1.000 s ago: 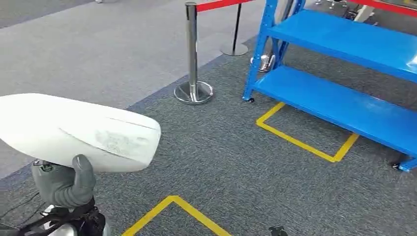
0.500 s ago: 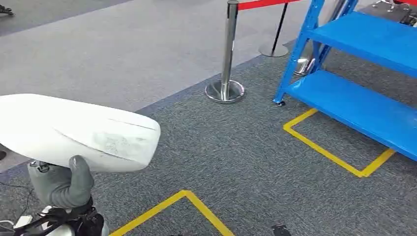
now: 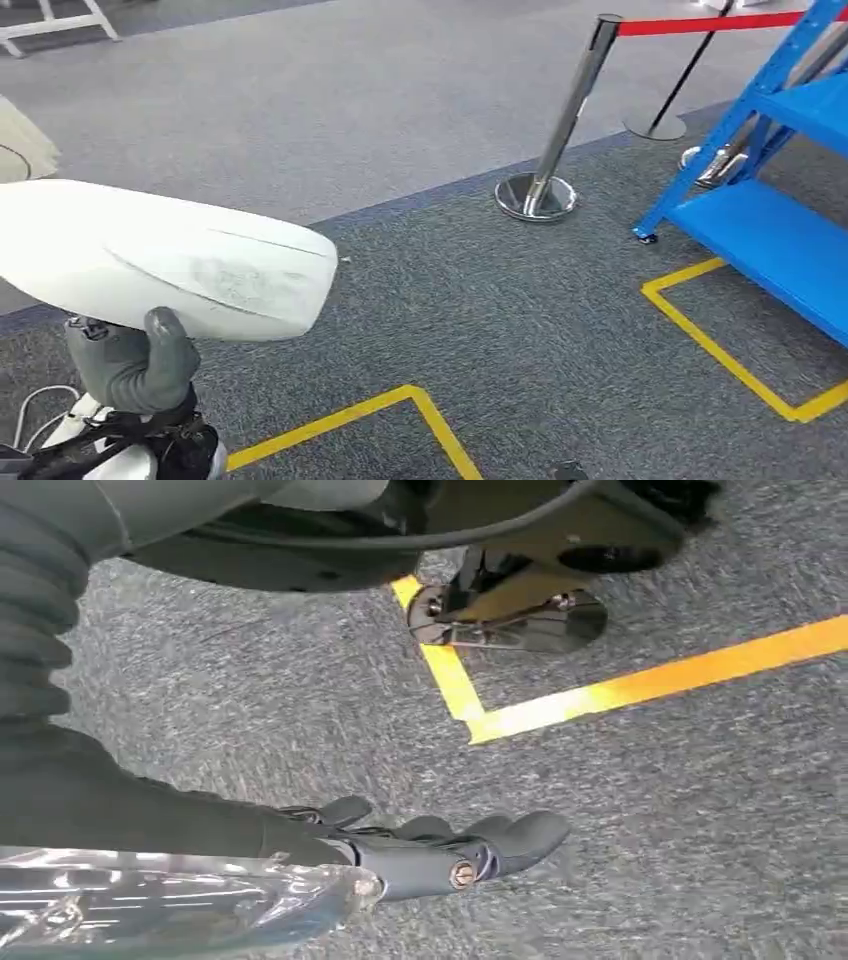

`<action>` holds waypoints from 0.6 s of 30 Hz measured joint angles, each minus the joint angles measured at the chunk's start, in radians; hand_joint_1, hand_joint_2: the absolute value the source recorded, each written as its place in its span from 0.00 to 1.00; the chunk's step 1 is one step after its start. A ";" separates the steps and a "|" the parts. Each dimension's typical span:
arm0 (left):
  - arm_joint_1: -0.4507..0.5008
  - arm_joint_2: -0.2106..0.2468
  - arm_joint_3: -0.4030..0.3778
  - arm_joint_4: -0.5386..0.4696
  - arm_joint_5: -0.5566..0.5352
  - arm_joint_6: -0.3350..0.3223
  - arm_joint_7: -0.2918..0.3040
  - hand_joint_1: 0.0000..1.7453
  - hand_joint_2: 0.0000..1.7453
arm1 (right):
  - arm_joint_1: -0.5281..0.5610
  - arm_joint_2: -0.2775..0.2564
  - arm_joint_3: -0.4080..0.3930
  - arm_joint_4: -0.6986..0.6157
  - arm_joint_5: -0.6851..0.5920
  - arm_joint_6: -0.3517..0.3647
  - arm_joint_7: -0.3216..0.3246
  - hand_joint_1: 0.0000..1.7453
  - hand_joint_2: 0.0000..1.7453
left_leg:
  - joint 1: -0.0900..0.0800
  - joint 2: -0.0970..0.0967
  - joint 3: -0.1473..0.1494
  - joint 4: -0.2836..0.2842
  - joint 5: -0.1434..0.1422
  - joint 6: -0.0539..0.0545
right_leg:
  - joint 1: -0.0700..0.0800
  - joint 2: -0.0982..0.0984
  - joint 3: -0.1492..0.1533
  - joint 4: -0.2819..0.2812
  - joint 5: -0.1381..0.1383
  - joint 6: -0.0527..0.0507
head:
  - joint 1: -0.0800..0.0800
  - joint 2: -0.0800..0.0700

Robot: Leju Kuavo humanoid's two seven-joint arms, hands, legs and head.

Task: Take the parts from the cabinet and place them on the table.

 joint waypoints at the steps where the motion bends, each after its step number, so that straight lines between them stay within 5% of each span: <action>1: -0.002 -0.002 0.002 0.002 0.002 -0.003 0.000 1.00 1.00 | 0.000 0.000 -0.002 0.000 -0.002 0.000 0.000 0.00 1.00 | 0.002 -0.014 0.002 0.001 0.000 -0.004 | -0.005 0.020 0.042 -0.092 0.047 0.002 | 0.001 0.000; 2: -0.004 -0.006 0.004 0.004 0.004 -0.007 0.000 1.00 1.00 | 0.000 -0.001 -0.006 0.000 -0.006 0.000 0.000 0.00 1.00 | 0.003 -0.024 -0.001 0.004 -0.002 -0.011 | -0.016 0.080 0.071 -0.160 0.061 0.007 | 0.001 0.000; 3: -0.008 -0.007 0.005 0.005 0.006 -0.010 0.000 1.00 1.00 | 0.000 -0.001 -0.010 0.000 -0.008 0.000 0.000 0.00 1.00 | -0.001 -0.037 -0.009 0.014 -0.002 -0.019 | -0.019 0.101 0.081 -0.180 0.052 0.004 | 0.001 0.000; 6: -0.009 -0.013 0.007 0.009 0.009 -0.018 0.000 1.00 1.00 | -0.002 -0.001 -0.016 0.000 -0.015 -0.001 0.000 0.00 1.00 | 0.010 -0.068 -0.020 0.003 0.013 -0.041 | -0.007 0.070 0.078 -0.170 0.056 -0.016 | 0.000 0.000; 7: -0.010 -0.013 0.008 0.010 0.009 -0.021 0.000 1.00 1.00 | -0.002 -0.001 -0.017 0.000 -0.015 -0.001 -0.001 0.00 1.00 | 0.011 -0.077 -0.022 0.004 0.011 -0.044 | -0.013 0.055 0.079 -0.177 0.061 -0.024 | 0.001 0.000; 9: -0.015 -0.014 0.008 0.012 0.009 -0.024 0.000 1.00 1.00 | -0.004 -0.001 -0.017 0.000 -0.015 -0.001 -0.002 0.00 1.00 | 0.002 0.014 -0.053 0.072 -0.040 -0.050 | -0.010 0.030 0.080 -0.179 0.062 -0.037 | -0.014 0.000; 10: -0.018 -0.015 0.008 0.014 0.009 -0.027 0.000 1.00 1.00 | -0.003 -0.001 -0.017 0.000 -0.016 -0.001 -0.002 0.00 1.00 | 0.003 0.040 -0.093 0.153 -0.083 -0.053 | -0.006 0.014 0.079 -0.179 0.061 -0.040 | -0.016 0.000; 12: -0.018 -0.015 0.008 0.019 0.010 -0.030 0.000 1.00 1.00 | 0.002 -0.002 -0.018 0.000 -0.016 -0.002 -0.002 0.00 1.00 | 0.003 0.056 -0.164 0.303 -0.140 -0.054 | 0.000 -0.019 0.078 -0.179 0.059 -0.043 | -0.016 0.000; 13: -0.018 -0.015 0.010 0.022 0.010 -0.030 0.000 1.00 1.00 | 0.002 -0.003 -0.018 0.000 -0.016 -0.002 -0.002 0.00 1.00 | 0.003 0.057 -0.171 0.319 -0.136 -0.053 | 0.002 -0.034 0.078 -0.179 0.059 -0.044 | -0.016 0.000; 14: -0.018 -0.015 0.010 0.024 0.010 -0.030 0.000 1.00 1.00 | 0.001 -0.003 -0.018 0.000 -0.016 -0.002 -0.002 0.00 1.00 | 0.003 0.057 -0.156 0.295 -0.111 -0.050 | 0.003 -0.048 0.078 -0.179 0.059 -0.044 | -0.016 0.000; 16: -0.018 -0.016 0.010 0.025 0.010 -0.030 0.000 1.00 1.00 | -0.003 -0.003 -0.018 0.000 -0.016 -0.002 -0.002 0.00 1.00 | -0.001 0.077 -0.067 0.140 -0.031 -0.041 | 0.005 -0.072 0.082 -0.179 0.056 -0.044 | -0.016 0.000; 17: -0.018 -0.016 0.010 0.025 0.010 -0.030 0.000 1.00 1.00 | -0.004 -0.002 -0.018 0.000 -0.016 -0.002 -0.002 0.00 1.00 | -0.008 0.126 -0.015 0.054 -0.003 -0.034 | 0.006 -0.080 0.086 -0.179 0.054 -0.041 | -0.016 0.000; 18: -0.022 -0.018 0.010 0.025 0.010 -0.030 0.000 1.00 1.00 | -0.003 -0.003 -0.018 0.000 -0.016 -0.002 -0.003 0.00 1.00 | -0.018 0.149 0.003 0.015 -0.016 -0.033 | 0.016 -0.089 0.084 -0.173 0.049 -0.034 | -0.018 0.000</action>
